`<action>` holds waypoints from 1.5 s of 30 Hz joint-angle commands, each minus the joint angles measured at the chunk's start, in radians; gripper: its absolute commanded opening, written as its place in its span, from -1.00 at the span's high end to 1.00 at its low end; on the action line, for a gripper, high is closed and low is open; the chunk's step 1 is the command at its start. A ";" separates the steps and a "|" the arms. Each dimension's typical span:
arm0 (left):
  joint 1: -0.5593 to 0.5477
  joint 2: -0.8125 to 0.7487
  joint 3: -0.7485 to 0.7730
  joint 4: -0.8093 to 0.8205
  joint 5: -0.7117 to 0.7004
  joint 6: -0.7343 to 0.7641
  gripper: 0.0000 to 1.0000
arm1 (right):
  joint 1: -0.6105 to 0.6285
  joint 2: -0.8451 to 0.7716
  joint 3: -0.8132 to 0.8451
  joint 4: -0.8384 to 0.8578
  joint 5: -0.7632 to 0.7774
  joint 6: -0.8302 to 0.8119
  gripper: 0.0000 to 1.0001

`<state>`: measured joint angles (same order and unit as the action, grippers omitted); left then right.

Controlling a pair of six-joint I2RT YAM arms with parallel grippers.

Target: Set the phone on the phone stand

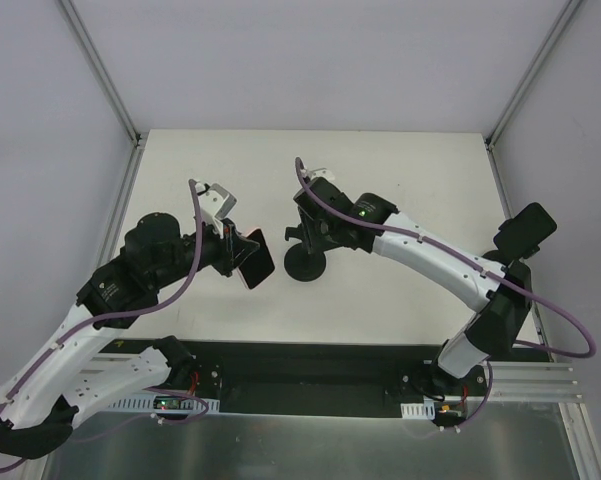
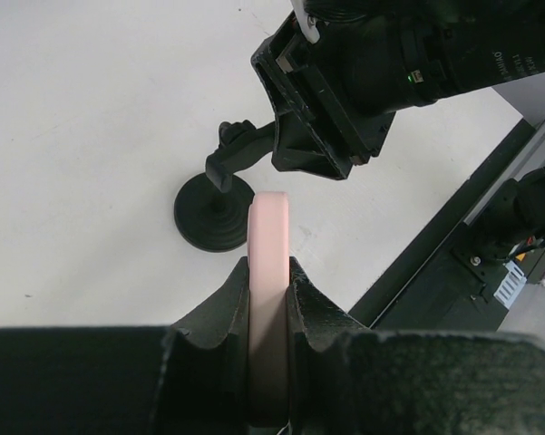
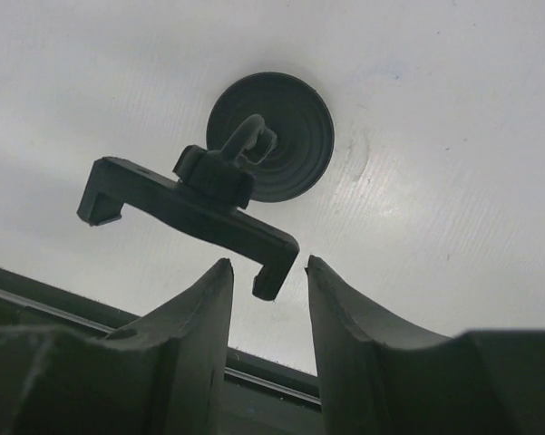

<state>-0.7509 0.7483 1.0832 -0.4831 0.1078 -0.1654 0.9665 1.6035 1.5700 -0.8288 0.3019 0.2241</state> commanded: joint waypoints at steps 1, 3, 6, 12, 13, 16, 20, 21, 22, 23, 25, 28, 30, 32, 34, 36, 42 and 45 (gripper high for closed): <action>0.005 -0.032 0.000 0.097 0.007 0.004 1.00 | 0.012 0.009 0.051 -0.036 0.098 0.063 0.27; 0.005 -0.030 0.001 0.097 0.013 0.007 1.00 | 0.012 0.010 0.050 -0.023 0.103 0.057 0.31; 0.005 -0.020 0.004 0.097 0.023 0.012 1.00 | 0.008 0.021 0.054 -0.003 0.091 0.040 0.43; 0.005 -0.001 0.006 0.113 0.078 0.013 1.00 | 0.006 0.029 0.042 0.035 0.068 -0.047 0.98; 0.005 0.006 0.003 0.118 0.092 0.018 1.00 | 0.005 0.024 0.030 0.045 0.062 -0.072 0.99; 0.005 0.049 0.010 0.138 0.235 0.053 1.00 | 0.005 0.004 0.015 0.062 0.022 -0.216 0.99; 0.005 0.120 0.037 0.193 0.649 0.194 1.00 | -0.029 -0.059 -0.053 0.109 -0.206 -0.439 0.99; 0.005 0.132 0.044 0.207 0.758 0.207 1.00 | -0.043 -0.065 -0.056 0.106 -0.260 -0.497 0.99; 0.005 0.157 0.053 0.227 0.789 0.220 1.00 | -0.073 -0.071 -0.064 0.103 -0.312 -0.520 0.99; 0.005 0.169 0.070 0.238 0.809 0.256 1.00 | -0.087 -0.083 -0.076 0.102 -0.410 -0.546 0.99; 0.005 0.204 0.080 0.270 0.813 0.277 1.00 | -0.129 -0.097 -0.105 0.118 -0.473 -0.598 0.99; 0.005 0.233 0.041 0.424 0.733 0.273 1.00 | -0.170 -0.106 -0.111 0.126 -0.529 -0.591 0.99; 0.005 0.240 -0.029 0.624 0.731 0.244 1.00 | -0.184 -0.109 -0.119 0.141 -0.596 -0.580 0.99; 0.005 0.247 -0.100 0.820 0.721 0.207 1.00 | -0.190 -0.112 -0.123 0.157 -0.627 -0.577 0.99; 0.005 0.299 -0.088 0.818 0.728 0.225 1.00 | -0.195 -0.116 -0.128 0.161 -0.630 -0.575 0.99; 0.005 0.363 -0.017 0.728 0.744 0.286 1.00 | -0.206 -0.117 -0.127 0.161 -0.644 -0.574 0.99; 0.007 0.437 0.027 0.699 0.724 0.351 1.00 | -0.221 -0.125 -0.128 0.172 -0.669 -0.571 0.99; 0.013 0.471 0.043 0.702 0.759 0.365 1.00 | -0.221 -0.125 -0.131 0.178 -0.684 -0.572 0.99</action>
<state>-0.7444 1.2114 1.0527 0.1085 0.8028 0.1394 0.7452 1.5322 1.4414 -0.6830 -0.2905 -0.3500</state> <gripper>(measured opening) 0.110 0.062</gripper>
